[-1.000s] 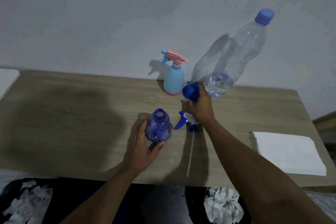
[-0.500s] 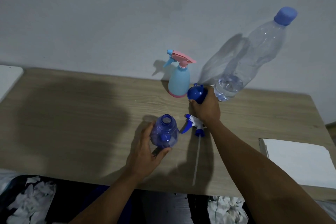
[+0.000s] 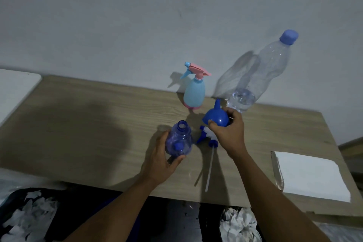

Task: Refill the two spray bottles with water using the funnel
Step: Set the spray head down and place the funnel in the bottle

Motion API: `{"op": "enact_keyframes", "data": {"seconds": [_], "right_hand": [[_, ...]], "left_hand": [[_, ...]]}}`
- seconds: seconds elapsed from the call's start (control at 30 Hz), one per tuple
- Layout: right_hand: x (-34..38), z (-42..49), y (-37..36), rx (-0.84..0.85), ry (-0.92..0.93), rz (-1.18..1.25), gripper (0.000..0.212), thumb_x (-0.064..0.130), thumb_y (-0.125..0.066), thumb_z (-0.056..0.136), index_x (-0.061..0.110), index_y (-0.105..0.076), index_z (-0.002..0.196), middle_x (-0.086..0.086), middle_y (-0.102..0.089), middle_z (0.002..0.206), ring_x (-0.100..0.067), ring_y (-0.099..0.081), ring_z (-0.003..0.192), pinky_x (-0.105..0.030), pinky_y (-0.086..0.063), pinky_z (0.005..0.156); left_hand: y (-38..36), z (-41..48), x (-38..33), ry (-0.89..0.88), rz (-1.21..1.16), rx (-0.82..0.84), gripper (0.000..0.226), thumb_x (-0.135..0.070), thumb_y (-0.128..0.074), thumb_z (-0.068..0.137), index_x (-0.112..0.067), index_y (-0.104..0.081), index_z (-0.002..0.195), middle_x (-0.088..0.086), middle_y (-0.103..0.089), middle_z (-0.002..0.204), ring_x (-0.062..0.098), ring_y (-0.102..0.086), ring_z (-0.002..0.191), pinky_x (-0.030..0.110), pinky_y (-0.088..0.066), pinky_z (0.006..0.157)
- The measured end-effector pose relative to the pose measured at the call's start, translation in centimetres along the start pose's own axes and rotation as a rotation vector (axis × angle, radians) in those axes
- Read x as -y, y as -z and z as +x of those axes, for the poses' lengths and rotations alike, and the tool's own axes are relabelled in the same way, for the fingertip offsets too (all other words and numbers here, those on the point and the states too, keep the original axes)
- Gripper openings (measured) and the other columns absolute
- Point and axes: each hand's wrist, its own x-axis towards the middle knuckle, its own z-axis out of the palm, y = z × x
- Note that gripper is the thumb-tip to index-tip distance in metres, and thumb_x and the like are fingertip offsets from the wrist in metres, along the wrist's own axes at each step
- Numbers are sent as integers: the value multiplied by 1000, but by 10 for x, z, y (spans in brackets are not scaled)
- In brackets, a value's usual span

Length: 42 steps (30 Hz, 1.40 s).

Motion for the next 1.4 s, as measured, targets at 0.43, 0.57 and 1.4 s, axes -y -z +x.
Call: {"op": "enact_keyframes", "data": {"seconds": [0.43,0.57,1.4], "right_hand": [[36,-42,17,111,-80,269,51,34,-81,81,17,-65,126,-5,-72,116,-13,-69,103,-19,-54,73],[60,-49,20,190,-80,162,74,42,-77,84,25,-44,148,1,-56,136,-10,-64,108,-35,-60,82],[121,-63,2,442,344,-356,89,51,-87,69,30,-45,144,11,-58,126,-6,-56,111,-16,-48,90]], "left_hand": [[11,-17,-14,-132,108,-19,90,-11,-85,77,-2,-33,149,0,-38,146,-23,-28,131,-3,-28,99],[20,-19,-24,-148,125,29,91,-14,-84,79,1,-30,151,2,-37,147,-24,-26,131,-4,-25,100],[8,-28,11,-74,138,40,93,-39,-73,87,-27,-12,156,6,-31,156,18,-41,138,28,-41,105]]}}
